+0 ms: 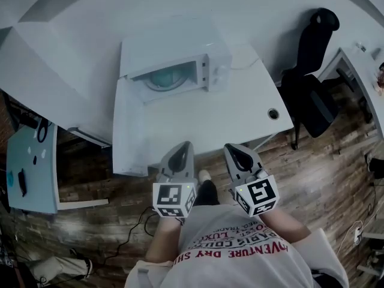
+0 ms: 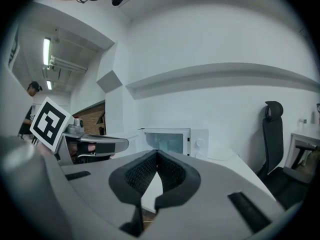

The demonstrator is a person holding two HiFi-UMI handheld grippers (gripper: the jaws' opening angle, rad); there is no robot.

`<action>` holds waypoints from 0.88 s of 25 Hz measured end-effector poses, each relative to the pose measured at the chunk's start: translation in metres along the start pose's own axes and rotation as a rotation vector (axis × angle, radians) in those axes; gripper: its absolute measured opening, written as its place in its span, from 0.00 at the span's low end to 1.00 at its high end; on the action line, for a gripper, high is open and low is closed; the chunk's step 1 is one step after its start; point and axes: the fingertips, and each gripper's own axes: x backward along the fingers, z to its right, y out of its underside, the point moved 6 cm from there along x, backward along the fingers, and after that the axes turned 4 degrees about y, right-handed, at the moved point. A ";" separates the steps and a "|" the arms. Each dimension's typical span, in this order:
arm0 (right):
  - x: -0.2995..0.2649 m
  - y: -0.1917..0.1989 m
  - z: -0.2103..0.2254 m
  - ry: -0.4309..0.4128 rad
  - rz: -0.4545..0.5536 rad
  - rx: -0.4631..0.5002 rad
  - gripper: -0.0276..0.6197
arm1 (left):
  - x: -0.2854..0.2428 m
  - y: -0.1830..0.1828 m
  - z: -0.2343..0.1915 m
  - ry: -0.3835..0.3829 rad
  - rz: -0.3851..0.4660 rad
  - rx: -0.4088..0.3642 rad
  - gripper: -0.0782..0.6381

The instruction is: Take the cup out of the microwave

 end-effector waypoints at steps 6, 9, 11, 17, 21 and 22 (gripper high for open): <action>-0.080 -0.023 0.035 0.011 -0.012 0.017 0.06 | -0.076 -0.025 -0.056 -0.002 0.020 0.016 0.12; -0.121 -0.033 0.046 -0.002 -0.017 0.025 0.06 | -0.102 -0.033 -0.084 -0.024 0.023 0.020 0.12; -0.147 -0.038 0.051 -0.007 -0.018 0.026 0.06 | -0.114 -0.035 -0.101 -0.033 0.023 0.016 0.12; -0.213 -0.036 0.055 -0.062 -0.045 0.040 0.06 | -0.138 -0.018 -0.148 -0.140 0.008 0.044 0.12; -0.248 -0.025 0.057 -0.101 -0.065 0.051 0.06 | -0.155 0.006 -0.165 -0.195 -0.044 0.022 0.12; -0.256 -0.022 0.057 -0.114 -0.068 0.054 0.06 | -0.159 0.011 -0.168 -0.200 -0.047 0.031 0.12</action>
